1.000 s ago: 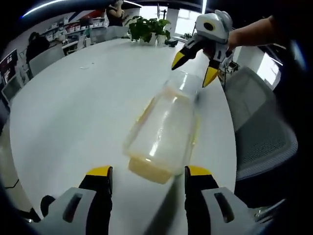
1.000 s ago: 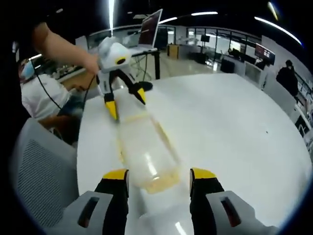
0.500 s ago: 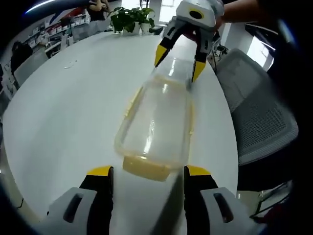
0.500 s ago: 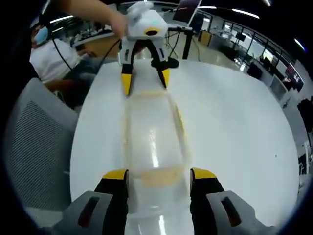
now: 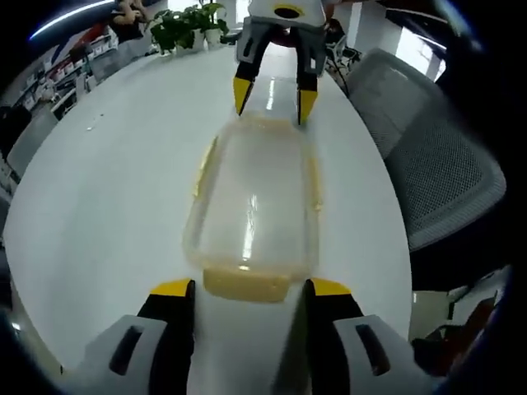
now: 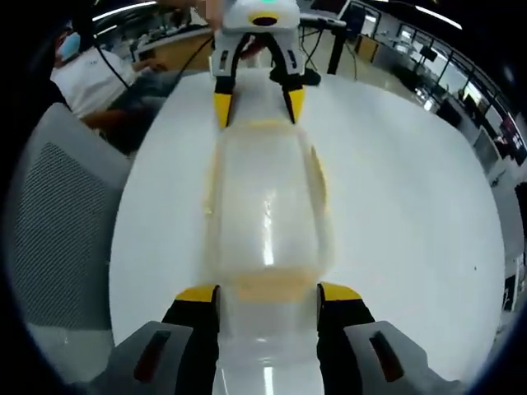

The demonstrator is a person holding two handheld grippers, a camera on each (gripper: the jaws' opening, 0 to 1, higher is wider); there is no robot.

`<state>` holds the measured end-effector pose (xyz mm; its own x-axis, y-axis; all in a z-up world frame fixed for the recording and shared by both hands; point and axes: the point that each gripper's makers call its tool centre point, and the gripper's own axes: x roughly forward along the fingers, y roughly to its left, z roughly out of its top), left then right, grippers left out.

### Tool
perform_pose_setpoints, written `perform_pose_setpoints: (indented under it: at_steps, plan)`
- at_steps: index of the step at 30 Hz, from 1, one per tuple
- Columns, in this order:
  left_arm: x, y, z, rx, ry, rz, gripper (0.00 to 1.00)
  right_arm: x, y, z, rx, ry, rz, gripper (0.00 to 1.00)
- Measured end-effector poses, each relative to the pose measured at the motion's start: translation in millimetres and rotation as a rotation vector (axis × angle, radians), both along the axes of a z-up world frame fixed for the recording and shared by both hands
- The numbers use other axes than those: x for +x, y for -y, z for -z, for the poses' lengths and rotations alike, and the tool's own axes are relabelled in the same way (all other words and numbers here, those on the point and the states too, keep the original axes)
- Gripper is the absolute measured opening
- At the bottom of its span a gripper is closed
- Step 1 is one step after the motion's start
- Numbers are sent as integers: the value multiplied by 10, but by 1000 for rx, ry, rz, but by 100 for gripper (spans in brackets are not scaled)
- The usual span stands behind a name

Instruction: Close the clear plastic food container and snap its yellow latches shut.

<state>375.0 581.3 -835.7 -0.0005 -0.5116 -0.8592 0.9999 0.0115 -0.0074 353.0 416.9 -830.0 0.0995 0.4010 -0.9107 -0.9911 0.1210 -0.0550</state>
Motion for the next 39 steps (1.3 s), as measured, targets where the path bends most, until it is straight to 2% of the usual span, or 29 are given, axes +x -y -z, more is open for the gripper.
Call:
perform_pose_setpoints:
  at_steps: [3,5,11,14,22,39]
  plan:
    - [11,4,1,5,0,9,51,26,-21,5,1,-6,11,46]
    - [13,-5,10,22,27,47,49,19,-37,6,1,-5,4,45]
    - [-7,15,10,24,24,85,45,16,-25,72,-21,-27,12,41]
    - [-16,32,10,22,25,108,40,9,-1,100,-31,-38,6,39]
    - [-22,46,19,23,23,123,40,-6,2,123,-69,-54,7,39]
    - [-11,55,27,84,25,140,40,10,8,126,-170,-78,21,38]
